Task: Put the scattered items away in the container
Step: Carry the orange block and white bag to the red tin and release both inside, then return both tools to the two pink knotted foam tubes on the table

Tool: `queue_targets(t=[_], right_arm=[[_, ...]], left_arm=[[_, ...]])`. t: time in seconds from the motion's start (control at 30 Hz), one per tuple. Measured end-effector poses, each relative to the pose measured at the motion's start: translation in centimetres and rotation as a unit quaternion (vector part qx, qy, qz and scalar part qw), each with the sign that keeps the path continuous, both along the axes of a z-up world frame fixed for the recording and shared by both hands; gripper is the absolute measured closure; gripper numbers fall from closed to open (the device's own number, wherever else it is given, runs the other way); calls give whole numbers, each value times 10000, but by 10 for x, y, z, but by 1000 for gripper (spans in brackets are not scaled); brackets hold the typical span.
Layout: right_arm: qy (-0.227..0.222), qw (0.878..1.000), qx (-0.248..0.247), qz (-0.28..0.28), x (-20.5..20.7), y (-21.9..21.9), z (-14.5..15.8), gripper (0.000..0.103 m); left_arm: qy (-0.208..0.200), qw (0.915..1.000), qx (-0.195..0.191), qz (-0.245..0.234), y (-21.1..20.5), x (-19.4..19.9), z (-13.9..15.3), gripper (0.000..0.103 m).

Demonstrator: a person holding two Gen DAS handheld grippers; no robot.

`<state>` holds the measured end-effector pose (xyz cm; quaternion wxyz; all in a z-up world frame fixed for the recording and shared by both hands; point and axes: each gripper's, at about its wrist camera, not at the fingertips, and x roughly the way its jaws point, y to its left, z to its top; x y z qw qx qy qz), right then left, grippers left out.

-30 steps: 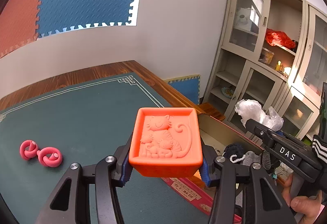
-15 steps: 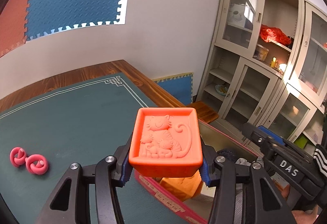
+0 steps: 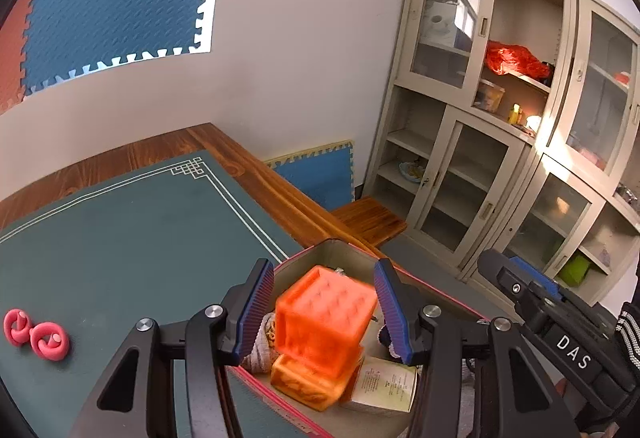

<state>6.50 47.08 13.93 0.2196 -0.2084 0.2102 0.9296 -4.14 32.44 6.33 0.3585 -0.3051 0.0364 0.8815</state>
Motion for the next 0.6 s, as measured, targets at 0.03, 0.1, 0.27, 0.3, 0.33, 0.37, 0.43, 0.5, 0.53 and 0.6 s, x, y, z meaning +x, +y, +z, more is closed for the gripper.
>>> queue_targets(t=[0.03, 0.1, 0.27, 0.3, 0.33, 0.37, 0.43, 0.5, 0.53, 0.6], right_arm=[[-1, 10000, -5, 6, 0, 0, 0, 51], [0, 10000, -15, 42, -1, -2, 0, 51], [30, 9998, -1, 182, -4, -14, 3, 51], [36, 9997, 8, 227, -5, -17, 3, 51], [41, 9996, 19, 274, -6, -21, 4, 51], [46, 9995, 31, 322, -7, -24, 5, 51], [38, 9991, 70, 417, -9, -33, 6, 51], [-23, 9982, 122, 592, -14, -42, 7, 46], [-75, 9975, 156, 681, -17, -47, 6, 41], [-194, 9958, 245, 863, -24, -59, 5, 35]], left_arm=[[-1, 10000, 5, 17, -1, 0, 0, 49], [-13, 10000, 21, 61, -7, -1, 0, 49], [-6, 9996, 103, 249, -28, -4, 4, 49], [3, 9995, 127, 298, -33, -5, 5, 49], [11, 9993, 149, 345, -39, -5, 6, 49], [18, 9991, 168, 387, -44, -6, 7, 49], [42, 9986, 195, 483, -56, -7, 9, 49], [39, 9979, 227, 600, -69, -9, 9, 49], [28, 9975, 246, 663, -76, -10, 9, 49], [-8, 9966, 282, 773, -89, -13, 8, 49]])
